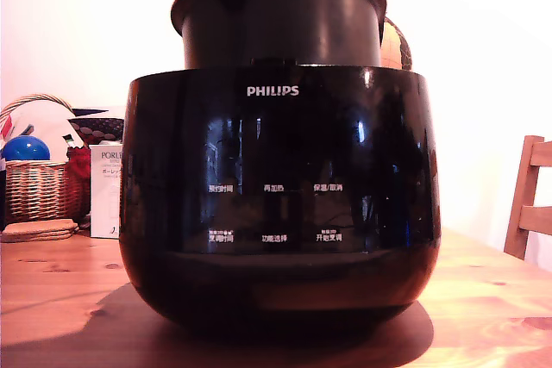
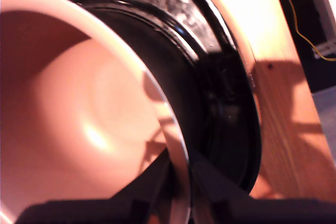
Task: Place the pot you are holding inside the rice cooker
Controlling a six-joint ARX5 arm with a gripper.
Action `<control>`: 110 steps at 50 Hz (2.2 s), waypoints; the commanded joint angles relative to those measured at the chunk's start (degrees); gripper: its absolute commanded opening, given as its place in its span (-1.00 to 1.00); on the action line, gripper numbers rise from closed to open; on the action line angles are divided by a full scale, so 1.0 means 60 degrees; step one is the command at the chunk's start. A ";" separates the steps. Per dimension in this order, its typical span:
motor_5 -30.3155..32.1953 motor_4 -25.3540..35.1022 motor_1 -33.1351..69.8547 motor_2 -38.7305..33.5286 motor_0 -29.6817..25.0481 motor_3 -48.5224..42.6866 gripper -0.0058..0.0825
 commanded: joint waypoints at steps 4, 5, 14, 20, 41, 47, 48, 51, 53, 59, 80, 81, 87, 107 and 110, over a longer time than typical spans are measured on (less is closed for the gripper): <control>-0.0091 0.0153 0.0372 0.0244 -0.0124 0.0291 -0.92; -0.0091 0.0153 0.0375 0.0244 -0.0142 0.0291 -0.92; -0.2353 0.0270 0.0375 0.0244 -0.0233 0.0291 -0.92; -0.3854 0.0528 0.0375 0.0244 -0.0270 0.0273 -0.92; -0.5198 0.0459 0.0375 0.0237 -0.0634 0.0277 -0.92; -0.4925 0.0321 0.0375 0.0237 -0.0627 0.0280 -0.92; -0.4925 0.0321 0.0375 0.0237 -0.0612 0.0280 -0.92; -0.4845 0.0324 0.0375 0.0237 -0.0546 0.0280 -0.92; -0.4758 0.0324 0.0375 0.0237 -0.0517 0.0284 -0.92; -0.4688 0.0401 0.0375 0.0237 -0.0481 0.0382 -0.92; -0.4470 0.1800 -0.0066 0.0069 -0.0346 0.1151 -0.92; -0.4470 0.1800 -0.0117 0.0011 -0.0346 0.1209 -0.92; -0.4426 0.1789 -0.0444 -0.0452 -0.0353 0.1461 -0.92; -0.4248 0.1348 -0.1636 -0.2750 -0.0353 0.2896 -0.92; -0.4178 0.1191 -0.1687 -0.2980 -0.0353 0.2965 -0.92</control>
